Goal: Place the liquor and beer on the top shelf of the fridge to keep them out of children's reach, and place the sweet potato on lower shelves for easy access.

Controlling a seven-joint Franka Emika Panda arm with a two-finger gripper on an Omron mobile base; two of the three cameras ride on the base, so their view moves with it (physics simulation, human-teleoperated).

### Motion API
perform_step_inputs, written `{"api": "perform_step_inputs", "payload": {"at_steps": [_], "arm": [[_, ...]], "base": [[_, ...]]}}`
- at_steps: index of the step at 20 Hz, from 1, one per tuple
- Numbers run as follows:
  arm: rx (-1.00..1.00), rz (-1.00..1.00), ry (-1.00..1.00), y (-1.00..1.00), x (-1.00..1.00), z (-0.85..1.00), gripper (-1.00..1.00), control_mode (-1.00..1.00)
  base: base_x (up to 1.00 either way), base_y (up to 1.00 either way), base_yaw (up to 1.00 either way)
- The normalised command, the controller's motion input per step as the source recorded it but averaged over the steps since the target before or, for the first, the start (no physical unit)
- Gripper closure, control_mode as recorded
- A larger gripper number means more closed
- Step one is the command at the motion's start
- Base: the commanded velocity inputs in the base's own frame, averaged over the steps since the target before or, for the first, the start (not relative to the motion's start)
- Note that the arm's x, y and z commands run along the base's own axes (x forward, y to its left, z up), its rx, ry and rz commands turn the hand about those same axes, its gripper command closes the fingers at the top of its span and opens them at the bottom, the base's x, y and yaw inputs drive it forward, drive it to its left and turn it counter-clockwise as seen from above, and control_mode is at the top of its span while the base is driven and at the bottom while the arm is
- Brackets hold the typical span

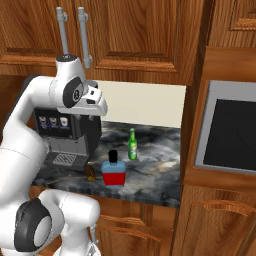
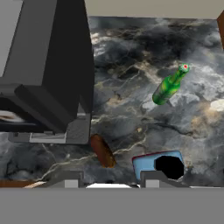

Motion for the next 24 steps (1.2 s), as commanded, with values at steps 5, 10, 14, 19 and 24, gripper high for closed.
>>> {"api": "perform_step_inputs", "payload": {"at_steps": [5, 10, 14, 19, 24], "arm": [[0.00, -0.02, -0.14, 0.02, -0.17, -0.12, -1.00, -1.00], [0.00, 0.00, -0.22, -0.02, -0.28, -0.22, -1.00, -1.00], [0.00, 0.00, -0.08, -0.01, -0.21, -0.25, -1.00, -1.00], [-0.01, 0.04, 0.02, 0.02, -0.15, -0.14, -1.00, -1.00], [-0.05, 0.12, 0.12, 0.17, -0.15, -0.28, -1.00, -1.00]], "base": [[0.00, 0.00, 0.00], [0.00, 0.00, 0.00], [0.00, 0.00, 0.00], [0.00, 0.00, 0.00], [0.00, 0.00, 0.00]]}}
